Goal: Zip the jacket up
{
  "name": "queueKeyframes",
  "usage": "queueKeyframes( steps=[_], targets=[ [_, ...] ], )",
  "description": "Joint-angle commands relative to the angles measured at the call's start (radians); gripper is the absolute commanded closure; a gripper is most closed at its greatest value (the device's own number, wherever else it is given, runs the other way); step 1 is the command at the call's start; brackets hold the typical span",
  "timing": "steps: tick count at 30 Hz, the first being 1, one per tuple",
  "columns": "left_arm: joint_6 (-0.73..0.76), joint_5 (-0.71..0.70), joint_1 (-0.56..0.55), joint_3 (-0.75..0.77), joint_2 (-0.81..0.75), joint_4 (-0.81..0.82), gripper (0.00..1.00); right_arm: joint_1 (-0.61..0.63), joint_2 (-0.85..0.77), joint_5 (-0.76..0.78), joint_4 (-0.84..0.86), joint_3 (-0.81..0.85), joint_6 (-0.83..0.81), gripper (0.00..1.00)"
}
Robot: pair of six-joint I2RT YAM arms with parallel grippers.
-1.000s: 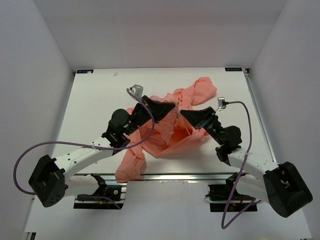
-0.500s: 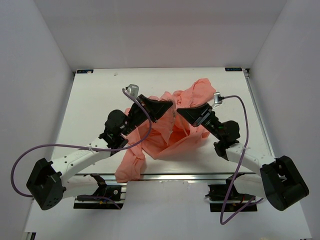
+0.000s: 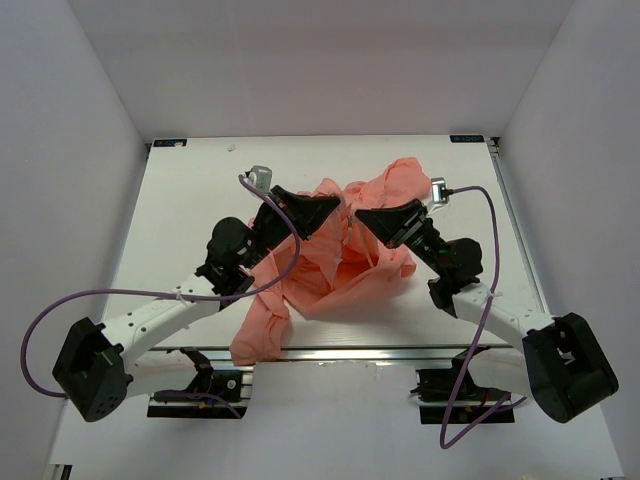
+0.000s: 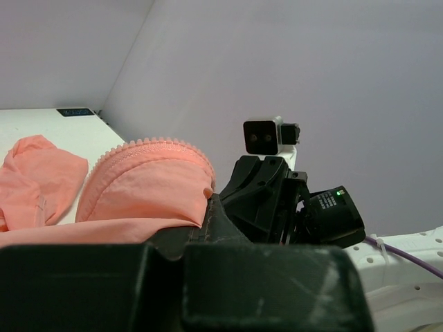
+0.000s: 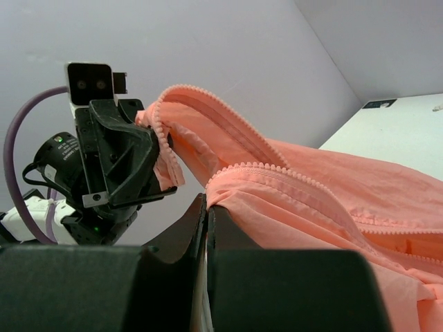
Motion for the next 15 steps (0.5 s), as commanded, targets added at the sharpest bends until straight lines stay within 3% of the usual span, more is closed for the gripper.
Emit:
queueKeyframes(
  steps=[1,15],
  targets=[
    [-0.001,-0.006,0.009,-0.005,-0.007,0.030,1.00,-0.007,-0.013,0.001,0.528,0.053,-0.029,1.00],
    [-0.038,0.043,0.024,-0.019,0.022,0.093,1.00,-0.007,0.024,-0.015,0.572,0.082,0.017,1.00]
  ],
)
